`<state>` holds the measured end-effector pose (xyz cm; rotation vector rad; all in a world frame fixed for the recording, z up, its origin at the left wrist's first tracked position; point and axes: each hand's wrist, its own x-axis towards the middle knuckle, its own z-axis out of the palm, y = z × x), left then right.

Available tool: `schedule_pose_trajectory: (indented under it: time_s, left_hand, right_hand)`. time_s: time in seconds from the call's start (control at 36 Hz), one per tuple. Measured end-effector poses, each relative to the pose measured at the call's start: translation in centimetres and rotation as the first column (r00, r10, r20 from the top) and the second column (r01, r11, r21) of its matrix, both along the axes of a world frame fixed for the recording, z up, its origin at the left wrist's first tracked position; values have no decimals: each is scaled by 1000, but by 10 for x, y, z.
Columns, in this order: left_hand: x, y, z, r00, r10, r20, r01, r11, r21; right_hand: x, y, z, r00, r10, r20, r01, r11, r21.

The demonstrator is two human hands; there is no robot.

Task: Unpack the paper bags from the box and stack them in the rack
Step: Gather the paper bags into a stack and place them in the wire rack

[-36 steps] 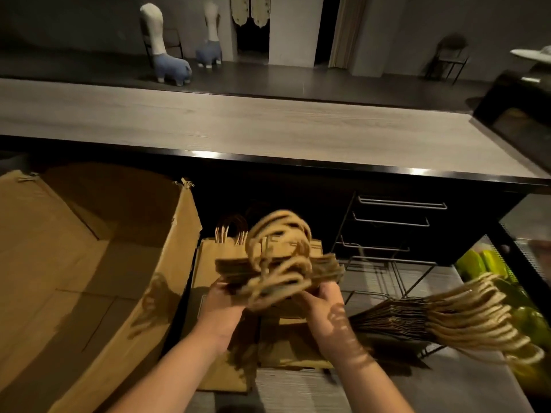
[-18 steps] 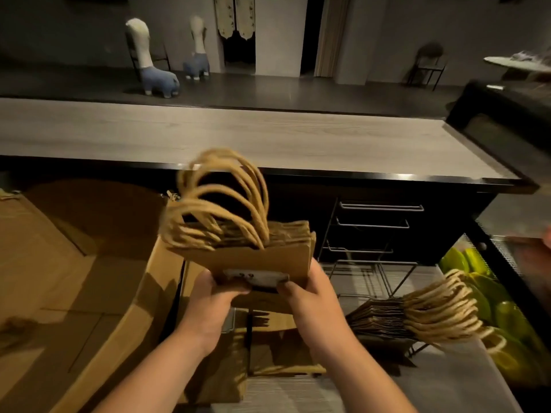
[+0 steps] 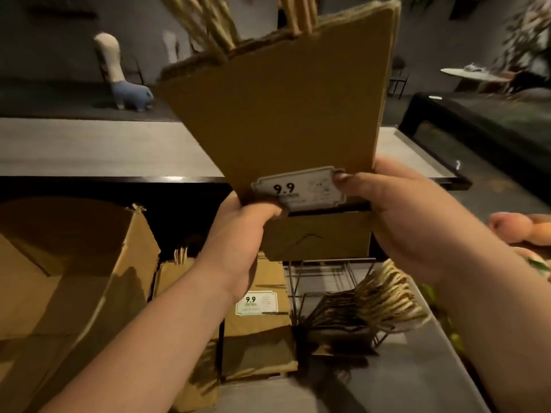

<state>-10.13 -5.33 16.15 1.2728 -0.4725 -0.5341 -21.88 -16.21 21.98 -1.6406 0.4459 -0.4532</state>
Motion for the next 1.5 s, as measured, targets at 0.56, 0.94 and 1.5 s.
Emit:
schedule_pose_trajectory:
  time_s: [0.56,0.94,1.5]
  left_hand:
    - [-45,-70,-57,969,-196,-149,220,961,168]
    - [-43,-67,-103,958,-248,-146,280,923,262]
    - [-42,-55,-132,957,-284,-54,282,876,390]
  right_hand:
    - [-44,-102,-100,996,87,-1,-85,970,228]
    - [-54,-120,-149,969,204,-139,-162,951,263]
    - [-60,-121,-172,946,304,-115,-221,862,457]
